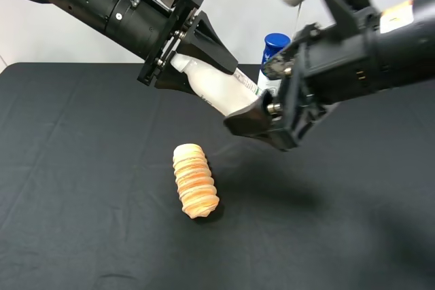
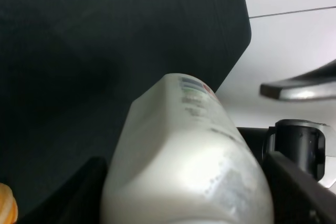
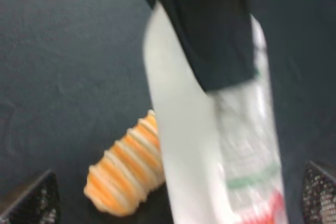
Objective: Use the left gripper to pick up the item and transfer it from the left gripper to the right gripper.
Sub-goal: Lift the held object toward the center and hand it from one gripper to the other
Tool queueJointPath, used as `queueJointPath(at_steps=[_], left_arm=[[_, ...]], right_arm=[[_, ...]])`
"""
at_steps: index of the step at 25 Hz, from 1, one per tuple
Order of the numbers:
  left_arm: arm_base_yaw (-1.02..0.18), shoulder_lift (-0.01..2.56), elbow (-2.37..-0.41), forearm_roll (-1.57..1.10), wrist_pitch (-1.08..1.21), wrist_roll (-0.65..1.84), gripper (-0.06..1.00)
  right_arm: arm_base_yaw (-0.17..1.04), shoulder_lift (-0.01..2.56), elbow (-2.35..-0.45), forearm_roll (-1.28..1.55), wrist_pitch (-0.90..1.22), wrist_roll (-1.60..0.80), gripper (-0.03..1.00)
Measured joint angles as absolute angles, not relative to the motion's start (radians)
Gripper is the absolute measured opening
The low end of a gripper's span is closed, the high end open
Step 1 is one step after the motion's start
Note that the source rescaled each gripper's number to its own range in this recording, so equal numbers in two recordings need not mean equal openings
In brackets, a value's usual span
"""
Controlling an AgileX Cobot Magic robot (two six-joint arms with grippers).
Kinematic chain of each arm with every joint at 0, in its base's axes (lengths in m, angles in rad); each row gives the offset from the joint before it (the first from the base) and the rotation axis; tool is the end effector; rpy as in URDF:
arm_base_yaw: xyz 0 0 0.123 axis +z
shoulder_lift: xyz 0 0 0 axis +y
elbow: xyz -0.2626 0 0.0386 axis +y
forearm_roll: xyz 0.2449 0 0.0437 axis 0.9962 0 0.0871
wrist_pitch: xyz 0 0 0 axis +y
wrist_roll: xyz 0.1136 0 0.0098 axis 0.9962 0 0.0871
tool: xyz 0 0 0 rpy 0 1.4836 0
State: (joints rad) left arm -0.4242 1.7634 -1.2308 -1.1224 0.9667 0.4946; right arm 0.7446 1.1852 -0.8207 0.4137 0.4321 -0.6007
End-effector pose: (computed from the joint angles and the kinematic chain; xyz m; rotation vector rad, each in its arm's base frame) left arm 0.2952 -0.2262 0.2221 0.4037 2.6111 -1.3671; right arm 0.1847 0.1964 0.2639 -1.1394 1.9736 0.4688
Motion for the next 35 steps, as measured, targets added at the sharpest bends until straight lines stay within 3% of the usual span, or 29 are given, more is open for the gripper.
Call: queueJointPath(at_steps=[7,22,23,24,25,26,27,28,35], left_arm=[[-0.424,1.763,-1.231,-1.143,0.967,0.5,0.02],[-0.424,1.764,-1.231,-1.188,0.984,0.53,0.02],[-0.424,1.764,-1.231,-1.188,0.984,0.53,0.02],[-0.424,1.764,-1.231,-1.187,0.986,0.53,0.02],[-0.424,1.764,-1.231,-1.184,0.99,0.53,0.02],[-0.424,1.764,-1.231,-1.18,0.997,0.53,0.02],[-0.424,1.764,-1.231,-1.175,1.003,0.531,0.02],[-0.424,1.764,-1.231,-1.175,1.004,0.532,0.02],[-0.424,1.764,-1.231,-1.174,0.998,0.532,0.02]], right_arm=[[0.756,1.284,-0.821,0.414,0.32,-0.601,1.0],[0.756,1.35,-0.821,0.414,0.307,-0.601,1.0],[0.756,1.35,-0.821,0.414,0.306,-0.601,0.97],[0.756,1.35,-0.821,0.413,0.306,-0.601,0.83],[0.756,1.35,-0.821,0.411,0.303,-0.601,0.56],[0.756,1.35,-0.821,0.411,0.299,-0.601,0.15],[0.754,1.35,-0.821,0.412,0.298,-0.599,0.0],[0.754,1.351,-0.821,0.411,0.297,-0.6,0.05],[0.754,1.351,-0.821,0.411,0.291,-0.599,0.04]])
